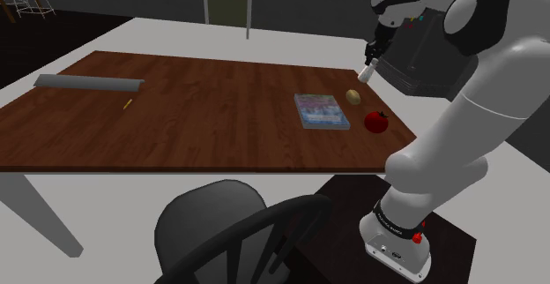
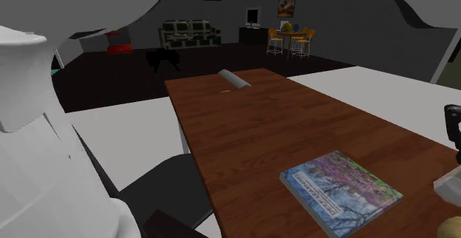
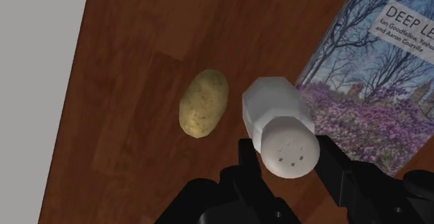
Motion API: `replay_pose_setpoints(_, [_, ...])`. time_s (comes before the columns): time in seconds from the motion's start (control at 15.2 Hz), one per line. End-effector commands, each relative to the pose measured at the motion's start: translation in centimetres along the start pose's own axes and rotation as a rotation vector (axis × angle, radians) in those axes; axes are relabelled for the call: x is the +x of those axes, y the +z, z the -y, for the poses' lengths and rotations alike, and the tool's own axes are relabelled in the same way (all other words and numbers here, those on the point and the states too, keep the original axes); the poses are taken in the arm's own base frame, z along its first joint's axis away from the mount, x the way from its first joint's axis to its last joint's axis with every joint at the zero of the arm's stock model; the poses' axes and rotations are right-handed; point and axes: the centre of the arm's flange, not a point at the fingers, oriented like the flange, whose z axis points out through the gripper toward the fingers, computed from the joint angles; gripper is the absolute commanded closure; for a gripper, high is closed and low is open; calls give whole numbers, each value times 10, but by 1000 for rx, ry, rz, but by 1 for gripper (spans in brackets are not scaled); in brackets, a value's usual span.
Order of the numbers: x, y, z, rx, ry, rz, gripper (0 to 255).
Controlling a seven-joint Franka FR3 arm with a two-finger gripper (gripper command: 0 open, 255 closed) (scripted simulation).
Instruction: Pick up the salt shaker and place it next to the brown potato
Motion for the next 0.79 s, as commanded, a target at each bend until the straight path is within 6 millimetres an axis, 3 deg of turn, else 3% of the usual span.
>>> replay_pose_setpoints(0.0, [-3, 1, -25, -1, -2, -1, 255])
replay_pose_setpoints(0.73, [-40, 7, -169, -1, -2, -1, 255])
